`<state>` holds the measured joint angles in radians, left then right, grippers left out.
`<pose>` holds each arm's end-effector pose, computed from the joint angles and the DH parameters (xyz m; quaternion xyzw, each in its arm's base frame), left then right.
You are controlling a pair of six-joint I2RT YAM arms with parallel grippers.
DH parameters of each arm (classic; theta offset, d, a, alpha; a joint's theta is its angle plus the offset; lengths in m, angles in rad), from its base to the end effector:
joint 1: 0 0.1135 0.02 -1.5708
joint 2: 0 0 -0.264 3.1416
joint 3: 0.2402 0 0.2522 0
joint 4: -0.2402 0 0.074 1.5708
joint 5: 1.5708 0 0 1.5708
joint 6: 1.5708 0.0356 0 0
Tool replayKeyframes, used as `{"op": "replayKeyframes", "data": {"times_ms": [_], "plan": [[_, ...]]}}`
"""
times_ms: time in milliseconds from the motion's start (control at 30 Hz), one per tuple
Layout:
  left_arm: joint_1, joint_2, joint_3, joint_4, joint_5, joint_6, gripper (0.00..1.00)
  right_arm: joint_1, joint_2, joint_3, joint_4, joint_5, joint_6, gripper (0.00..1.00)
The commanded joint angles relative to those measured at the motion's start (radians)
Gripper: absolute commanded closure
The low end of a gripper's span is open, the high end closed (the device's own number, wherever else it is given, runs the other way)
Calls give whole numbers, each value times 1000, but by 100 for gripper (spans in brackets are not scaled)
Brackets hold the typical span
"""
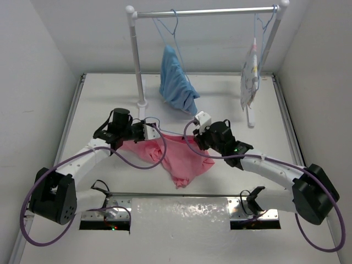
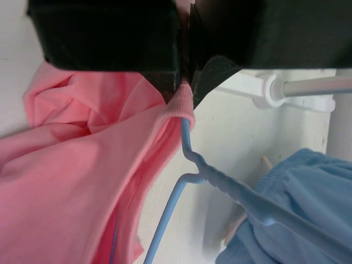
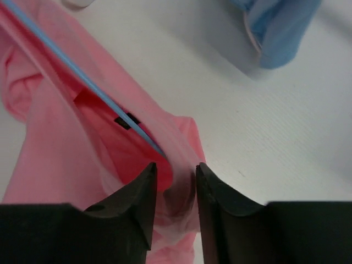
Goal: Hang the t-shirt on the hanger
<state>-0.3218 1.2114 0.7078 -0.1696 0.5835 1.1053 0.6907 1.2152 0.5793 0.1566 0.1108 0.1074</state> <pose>0.2326 -0.0982 0.2303 0.6591 0.5707 -0.0809 0.4830 0.2013 0.1612 0.2133 -0.2179 0.8257 0.1578 0.4959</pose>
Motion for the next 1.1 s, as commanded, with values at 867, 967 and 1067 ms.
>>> {"op": "replayKeyframes", "data": {"times_ms": [867, 967, 1067], "plan": [[-3, -24, 116, -96, 170, -55, 100, 10, 158, 85, 296, -502, -55, 100], [-2, -24, 130, 19, 41, -230, 93, 10, 77, 65, 206, -458, -43, 100], [0, -27, 148, 31, -11, -298, 89, 10, 0, 41, 100, -399, -28, 100]]}}
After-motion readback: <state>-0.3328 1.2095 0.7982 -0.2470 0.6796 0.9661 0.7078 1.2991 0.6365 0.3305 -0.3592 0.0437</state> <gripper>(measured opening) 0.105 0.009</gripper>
